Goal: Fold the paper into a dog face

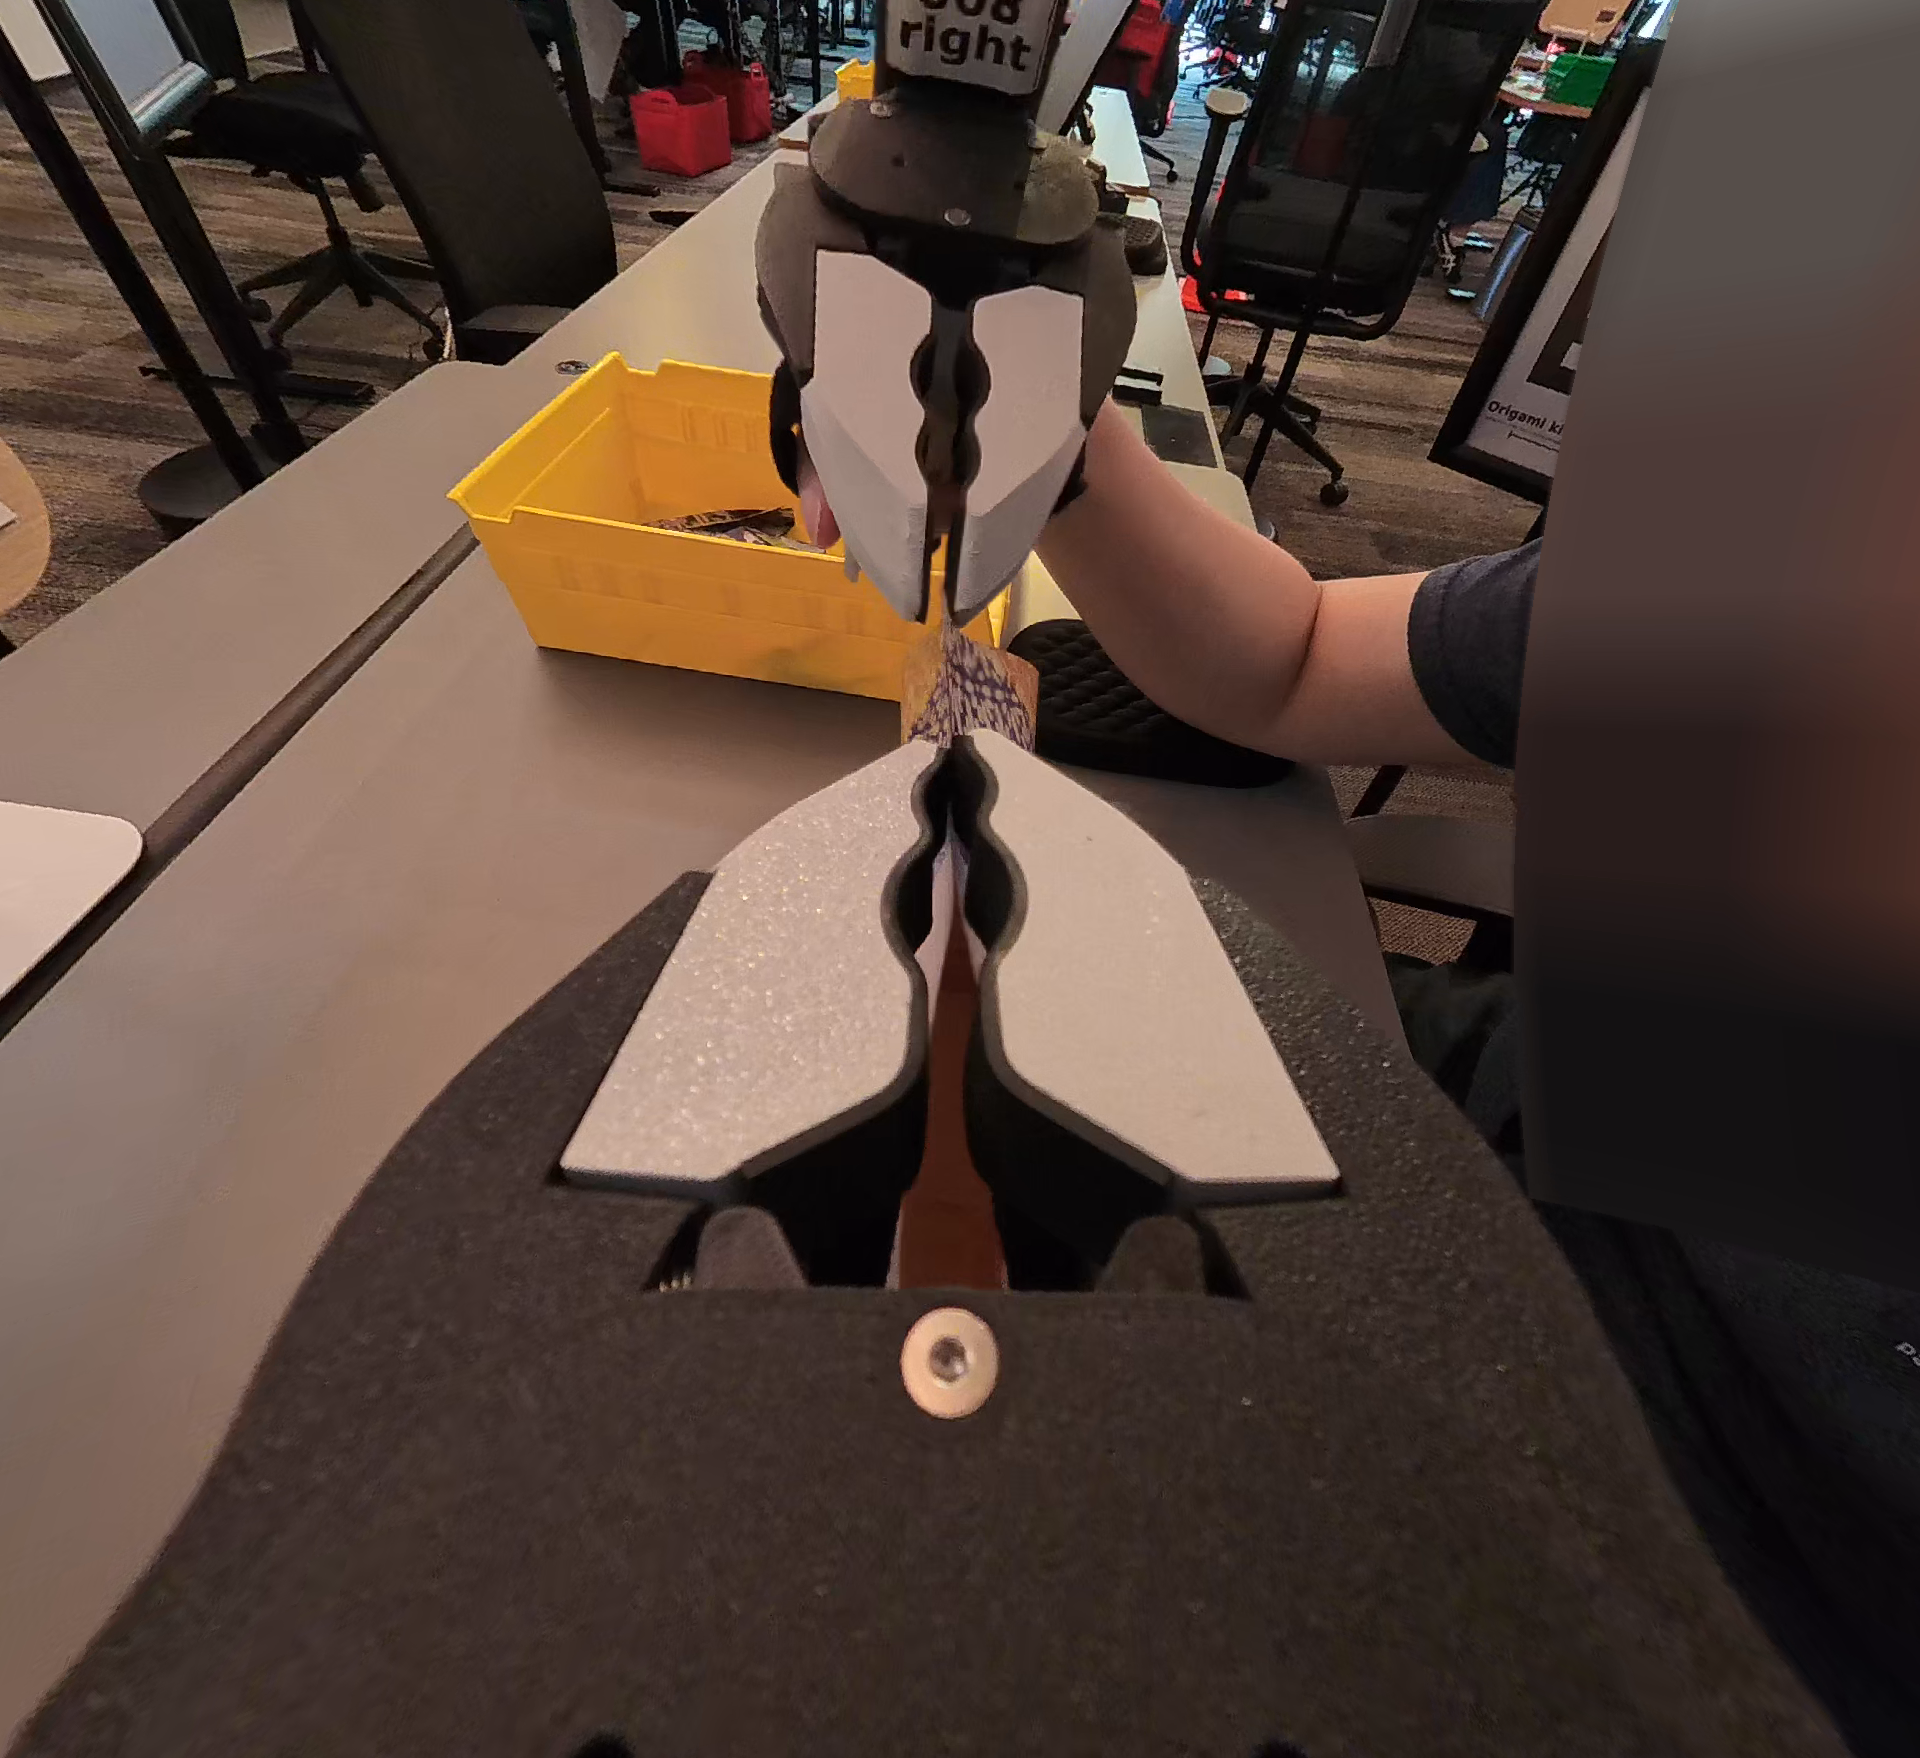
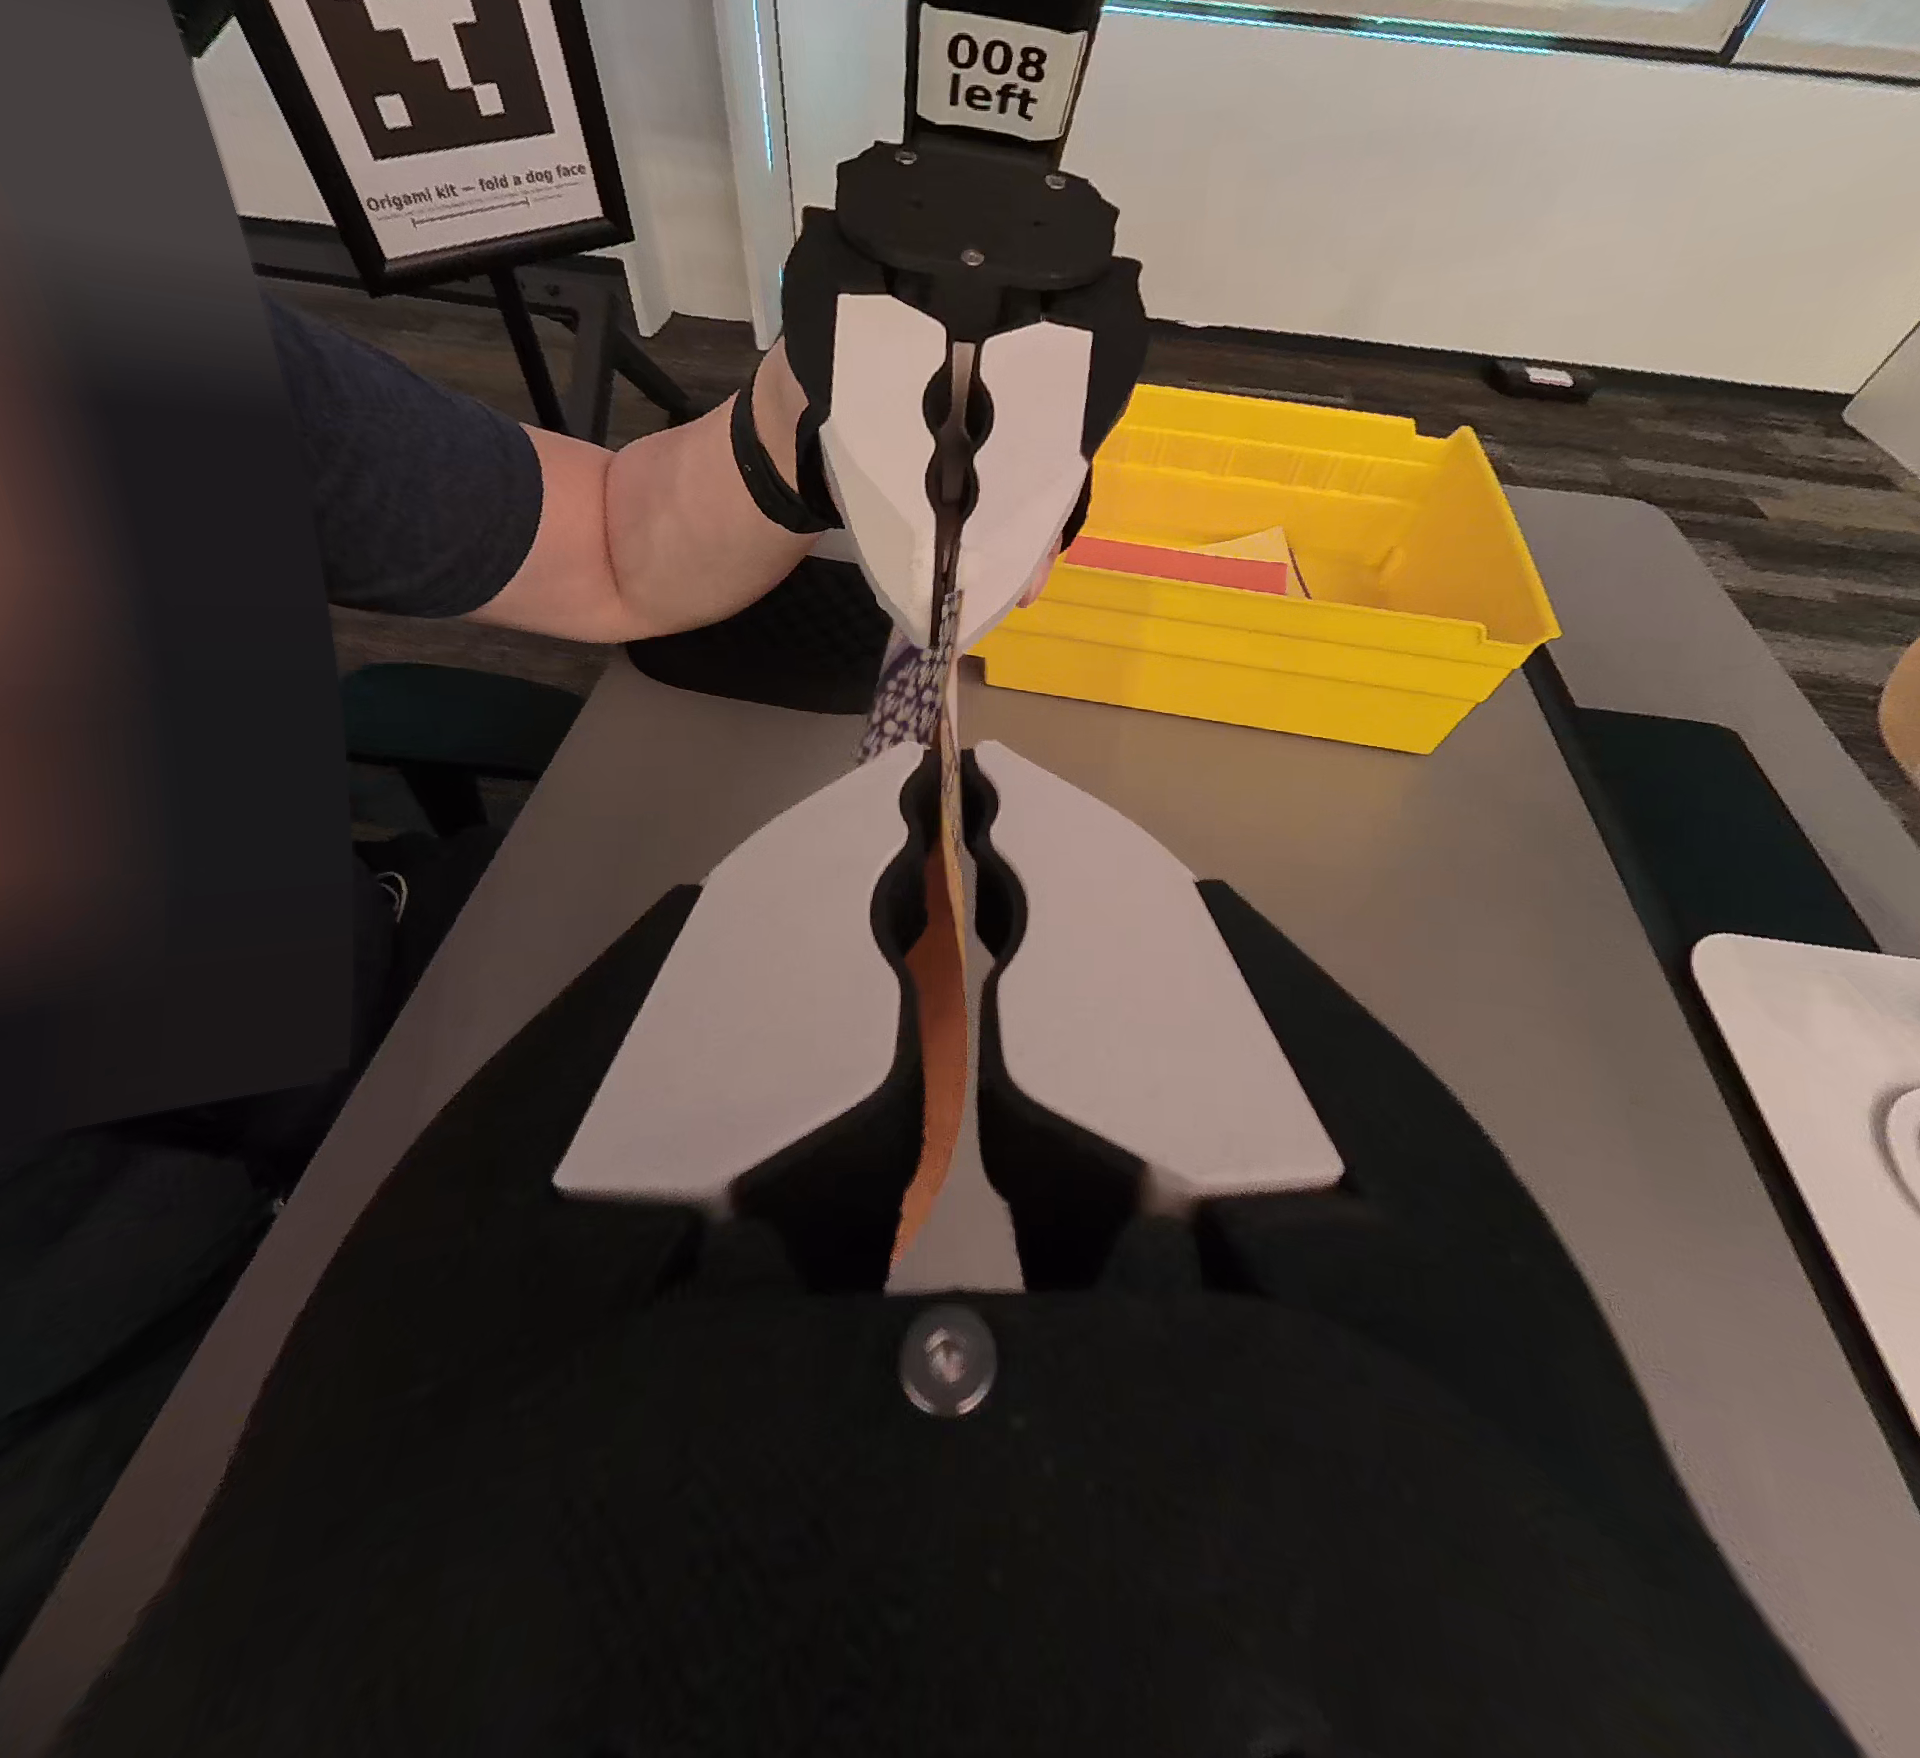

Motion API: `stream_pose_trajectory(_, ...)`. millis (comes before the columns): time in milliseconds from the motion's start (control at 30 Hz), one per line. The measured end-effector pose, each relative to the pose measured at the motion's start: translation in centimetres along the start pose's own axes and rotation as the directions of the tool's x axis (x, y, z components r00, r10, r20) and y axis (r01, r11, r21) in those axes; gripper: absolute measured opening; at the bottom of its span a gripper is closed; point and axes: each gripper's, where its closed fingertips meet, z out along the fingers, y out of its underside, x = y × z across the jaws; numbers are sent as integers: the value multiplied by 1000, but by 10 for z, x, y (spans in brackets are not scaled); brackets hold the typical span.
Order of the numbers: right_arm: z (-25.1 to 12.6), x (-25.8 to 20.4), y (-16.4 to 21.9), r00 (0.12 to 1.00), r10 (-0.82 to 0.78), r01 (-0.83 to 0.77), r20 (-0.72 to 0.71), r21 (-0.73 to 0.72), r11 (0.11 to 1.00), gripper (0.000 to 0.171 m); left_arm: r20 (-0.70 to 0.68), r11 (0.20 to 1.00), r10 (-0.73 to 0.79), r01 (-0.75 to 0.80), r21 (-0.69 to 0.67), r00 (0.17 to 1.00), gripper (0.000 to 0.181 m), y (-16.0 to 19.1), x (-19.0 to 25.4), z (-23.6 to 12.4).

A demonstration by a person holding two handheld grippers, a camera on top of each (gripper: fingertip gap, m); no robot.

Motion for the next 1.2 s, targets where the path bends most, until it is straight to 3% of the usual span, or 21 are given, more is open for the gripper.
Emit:
stream_pose_trajectory(567, 3, -1, -4, 995, 82, -85, 65, 50, 995, 1, 10, 1000, 28, -28, 11, 1000, 0, -3, 0, -2)
stream_pose_trajectory(1000, 7, -2, -6, 999, 27, -30, 46, 69, 997, 1, 0, 999, 26, -26, 19, 1000, 0, -4, 2, -1)
stream_pose_trajectory(1200, 6, 1, -7, 993, 104, -108, 60, 80, 991, 1, 32, 998, 37, -38, 43, 999, 0, -6, -2, -2)
